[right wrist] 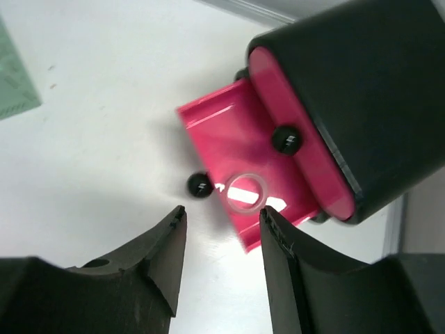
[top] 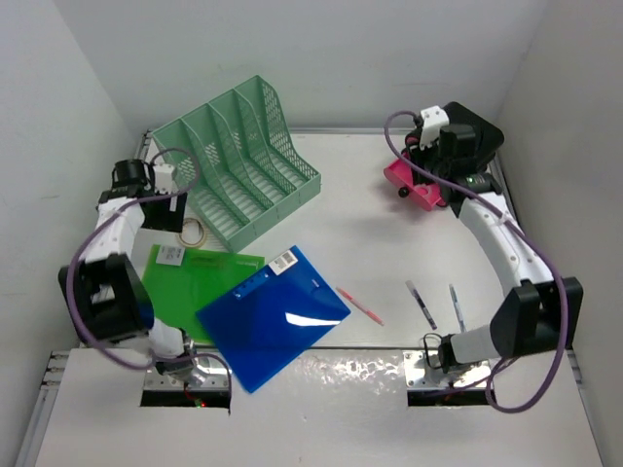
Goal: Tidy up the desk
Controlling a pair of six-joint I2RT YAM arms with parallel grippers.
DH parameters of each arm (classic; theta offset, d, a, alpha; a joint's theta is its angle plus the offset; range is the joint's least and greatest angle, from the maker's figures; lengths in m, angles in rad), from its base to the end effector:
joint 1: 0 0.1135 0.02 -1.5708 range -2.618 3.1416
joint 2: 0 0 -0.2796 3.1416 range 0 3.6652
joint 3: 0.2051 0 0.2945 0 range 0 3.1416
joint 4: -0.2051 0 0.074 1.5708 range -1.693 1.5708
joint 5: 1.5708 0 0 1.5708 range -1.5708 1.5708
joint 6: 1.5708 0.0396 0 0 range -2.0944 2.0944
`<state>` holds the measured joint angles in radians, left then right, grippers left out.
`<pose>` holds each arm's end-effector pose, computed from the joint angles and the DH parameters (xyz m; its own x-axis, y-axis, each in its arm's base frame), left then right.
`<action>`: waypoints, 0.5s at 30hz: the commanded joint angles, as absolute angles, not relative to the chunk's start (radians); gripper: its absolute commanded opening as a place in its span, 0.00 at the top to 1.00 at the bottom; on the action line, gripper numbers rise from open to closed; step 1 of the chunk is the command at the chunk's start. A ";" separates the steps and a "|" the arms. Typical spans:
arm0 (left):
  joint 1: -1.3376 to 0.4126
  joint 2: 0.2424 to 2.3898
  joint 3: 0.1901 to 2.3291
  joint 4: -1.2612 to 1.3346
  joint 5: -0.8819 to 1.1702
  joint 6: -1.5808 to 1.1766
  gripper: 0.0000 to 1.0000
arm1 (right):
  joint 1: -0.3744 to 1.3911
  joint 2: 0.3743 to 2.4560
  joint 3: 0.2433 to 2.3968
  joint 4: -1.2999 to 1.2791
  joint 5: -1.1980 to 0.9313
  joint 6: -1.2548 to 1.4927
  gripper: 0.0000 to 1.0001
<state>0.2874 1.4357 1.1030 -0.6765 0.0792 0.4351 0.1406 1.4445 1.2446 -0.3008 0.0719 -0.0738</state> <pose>0.3220 0.0919 0.2570 -0.8381 0.1904 -0.5112 0.1225 0.9789 0.1637 0.3755 0.0503 0.3379 -0.4683 -0.1405 -0.8723 -0.1122 0.9887 -0.0991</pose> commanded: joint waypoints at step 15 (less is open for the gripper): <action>0.295 1.804 1.158 -0.437 0.051 0.301 0.32 | 0.163 1.129 0.970 -0.051 -0.107 0.023 0.53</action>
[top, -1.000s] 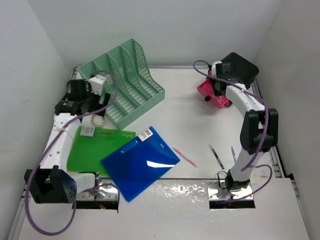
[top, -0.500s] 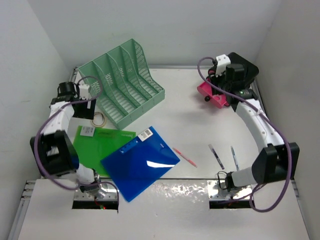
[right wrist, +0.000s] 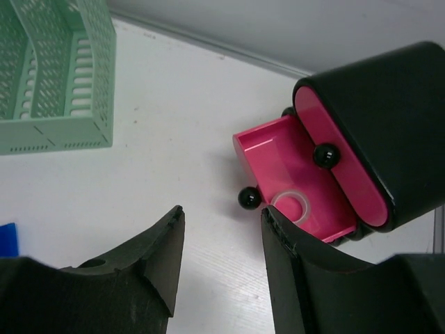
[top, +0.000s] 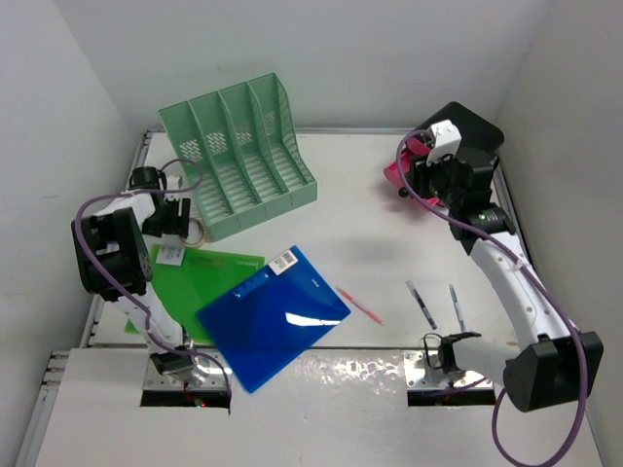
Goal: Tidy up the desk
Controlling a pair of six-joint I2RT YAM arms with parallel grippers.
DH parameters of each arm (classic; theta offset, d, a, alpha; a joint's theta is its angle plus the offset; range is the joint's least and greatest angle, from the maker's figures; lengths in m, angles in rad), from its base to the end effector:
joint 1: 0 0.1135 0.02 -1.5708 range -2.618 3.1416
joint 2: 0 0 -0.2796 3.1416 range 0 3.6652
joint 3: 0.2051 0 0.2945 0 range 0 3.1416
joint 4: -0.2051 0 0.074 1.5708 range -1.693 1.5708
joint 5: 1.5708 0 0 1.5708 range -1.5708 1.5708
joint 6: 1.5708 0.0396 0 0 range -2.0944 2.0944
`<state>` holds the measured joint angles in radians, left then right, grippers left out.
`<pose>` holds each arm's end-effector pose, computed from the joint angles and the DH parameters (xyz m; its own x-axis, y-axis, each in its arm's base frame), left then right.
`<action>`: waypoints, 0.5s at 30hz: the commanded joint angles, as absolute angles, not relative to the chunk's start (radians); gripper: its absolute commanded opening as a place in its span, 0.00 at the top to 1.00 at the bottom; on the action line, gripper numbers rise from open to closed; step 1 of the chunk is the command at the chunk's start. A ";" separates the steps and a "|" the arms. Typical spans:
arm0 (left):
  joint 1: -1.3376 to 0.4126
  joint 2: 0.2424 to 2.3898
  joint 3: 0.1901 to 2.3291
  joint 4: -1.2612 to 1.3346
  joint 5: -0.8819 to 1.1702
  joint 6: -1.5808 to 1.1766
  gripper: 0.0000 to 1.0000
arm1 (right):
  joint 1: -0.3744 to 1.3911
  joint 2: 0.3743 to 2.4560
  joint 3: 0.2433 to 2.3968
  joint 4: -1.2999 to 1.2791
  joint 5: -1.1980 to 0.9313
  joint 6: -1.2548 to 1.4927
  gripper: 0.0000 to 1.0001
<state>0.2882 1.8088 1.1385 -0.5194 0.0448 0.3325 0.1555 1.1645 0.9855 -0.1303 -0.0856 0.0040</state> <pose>0.3757 0.1095 0.1477 -0.9287 0.0648 -0.3651 0.0372 0.9959 0.0821 0.3077 0.0517 0.3435 -0.3017 -0.0432 -0.9524 -0.2335 0.9719 0.0298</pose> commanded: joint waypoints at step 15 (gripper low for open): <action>0.330 1.873 1.114 -0.377 0.083 0.275 0.91 | 0.164 1.112 0.980 -0.081 -0.112 0.032 0.53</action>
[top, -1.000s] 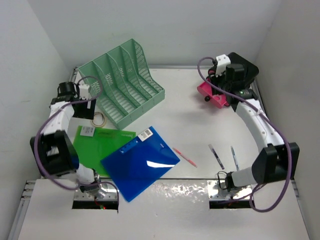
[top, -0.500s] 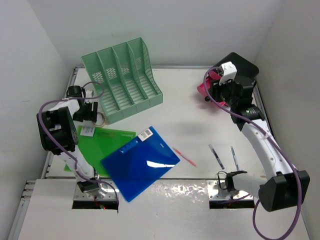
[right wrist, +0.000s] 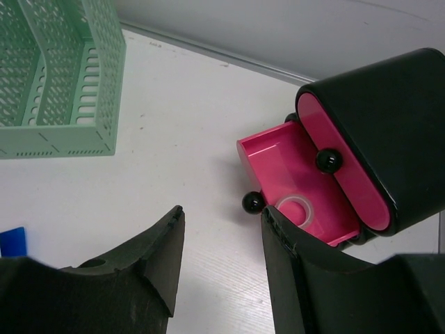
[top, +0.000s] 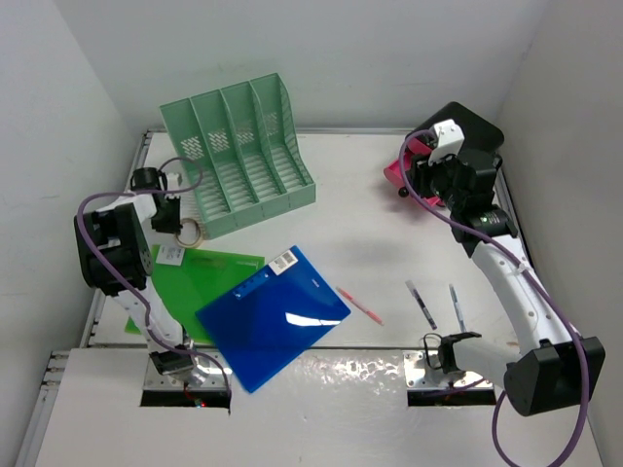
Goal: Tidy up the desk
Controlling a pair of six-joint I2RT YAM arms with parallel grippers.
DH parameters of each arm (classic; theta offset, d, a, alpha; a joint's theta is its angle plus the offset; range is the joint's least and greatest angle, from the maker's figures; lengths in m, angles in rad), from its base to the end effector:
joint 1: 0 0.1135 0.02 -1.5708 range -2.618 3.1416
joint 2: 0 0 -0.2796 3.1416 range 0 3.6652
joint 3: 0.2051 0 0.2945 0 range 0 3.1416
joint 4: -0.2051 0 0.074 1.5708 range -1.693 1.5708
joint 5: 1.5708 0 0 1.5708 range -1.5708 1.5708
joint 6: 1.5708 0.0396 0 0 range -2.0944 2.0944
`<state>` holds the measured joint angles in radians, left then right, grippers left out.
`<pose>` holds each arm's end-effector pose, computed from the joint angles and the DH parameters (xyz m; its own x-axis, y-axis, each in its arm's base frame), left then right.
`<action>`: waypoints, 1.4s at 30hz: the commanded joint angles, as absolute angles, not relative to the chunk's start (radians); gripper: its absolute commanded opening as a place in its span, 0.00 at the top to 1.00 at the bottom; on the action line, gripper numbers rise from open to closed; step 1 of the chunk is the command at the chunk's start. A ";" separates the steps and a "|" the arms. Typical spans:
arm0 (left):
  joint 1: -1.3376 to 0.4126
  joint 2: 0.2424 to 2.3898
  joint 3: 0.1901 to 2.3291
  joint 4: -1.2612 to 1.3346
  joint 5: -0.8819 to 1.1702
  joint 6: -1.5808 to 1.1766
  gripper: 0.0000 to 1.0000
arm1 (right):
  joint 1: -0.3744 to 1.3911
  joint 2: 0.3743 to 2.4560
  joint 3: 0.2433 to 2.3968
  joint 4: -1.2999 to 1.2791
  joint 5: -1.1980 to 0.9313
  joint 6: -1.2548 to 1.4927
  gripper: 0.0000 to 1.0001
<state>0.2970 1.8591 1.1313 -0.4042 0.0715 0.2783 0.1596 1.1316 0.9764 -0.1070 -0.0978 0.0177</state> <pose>0.3861 0.1152 0.1318 -0.9045 0.0097 -0.4263 -0.0149 0.9984 0.0545 0.3003 0.0523 0.3519 -0.2603 -0.0241 -0.9652 -0.2467 0.9682 0.0424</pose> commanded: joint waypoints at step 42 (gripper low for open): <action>-0.202 1.181 1.328 -0.660 0.213 0.285 1.00 | 0.703 1.699 1.265 0.581 -0.486 0.624 0.26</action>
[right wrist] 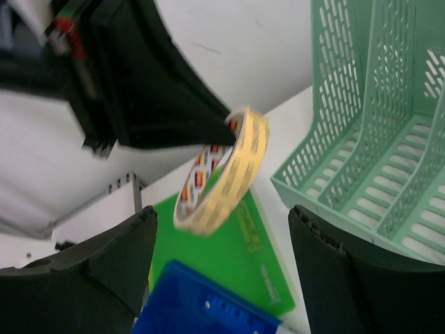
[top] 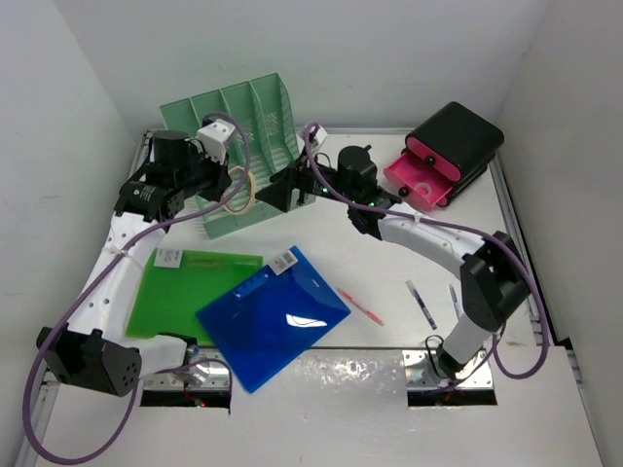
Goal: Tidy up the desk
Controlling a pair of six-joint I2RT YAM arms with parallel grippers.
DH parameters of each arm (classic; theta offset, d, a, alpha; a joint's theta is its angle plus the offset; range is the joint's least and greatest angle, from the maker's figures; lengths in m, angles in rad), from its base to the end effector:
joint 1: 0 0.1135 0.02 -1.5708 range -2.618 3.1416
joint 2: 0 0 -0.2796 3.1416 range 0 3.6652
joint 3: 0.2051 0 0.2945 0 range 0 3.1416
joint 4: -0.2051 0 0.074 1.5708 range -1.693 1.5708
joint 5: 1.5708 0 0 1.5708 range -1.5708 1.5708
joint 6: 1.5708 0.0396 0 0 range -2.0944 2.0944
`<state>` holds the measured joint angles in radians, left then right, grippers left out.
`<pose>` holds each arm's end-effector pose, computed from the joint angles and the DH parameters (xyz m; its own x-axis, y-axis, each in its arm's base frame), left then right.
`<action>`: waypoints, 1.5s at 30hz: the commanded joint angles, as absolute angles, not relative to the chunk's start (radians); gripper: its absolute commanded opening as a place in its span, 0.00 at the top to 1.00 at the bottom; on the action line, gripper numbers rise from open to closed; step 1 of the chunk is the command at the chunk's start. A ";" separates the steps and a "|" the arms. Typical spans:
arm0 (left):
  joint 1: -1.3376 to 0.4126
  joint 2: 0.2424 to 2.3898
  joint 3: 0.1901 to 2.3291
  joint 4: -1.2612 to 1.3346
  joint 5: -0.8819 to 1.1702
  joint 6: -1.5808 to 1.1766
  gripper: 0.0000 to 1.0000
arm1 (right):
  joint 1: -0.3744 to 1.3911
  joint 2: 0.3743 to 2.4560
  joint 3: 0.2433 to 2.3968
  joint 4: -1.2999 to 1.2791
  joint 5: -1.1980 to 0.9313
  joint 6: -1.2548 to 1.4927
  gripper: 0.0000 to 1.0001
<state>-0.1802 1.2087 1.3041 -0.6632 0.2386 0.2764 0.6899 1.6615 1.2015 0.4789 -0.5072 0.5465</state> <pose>0.2906 -0.0625 0.4017 -0.4080 0.3439 -0.8458 0.5005 0.8590 0.1078 0.3263 0.2942 0.3197 -0.4713 0.2000 -0.8590 -0.8029 0.3057 0.5118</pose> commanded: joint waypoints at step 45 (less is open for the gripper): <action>-0.161 1.192 1.227 -0.626 0.136 0.311 0.00 | 0.531 1.940 1.434 0.089 1.032 -0.820 1.00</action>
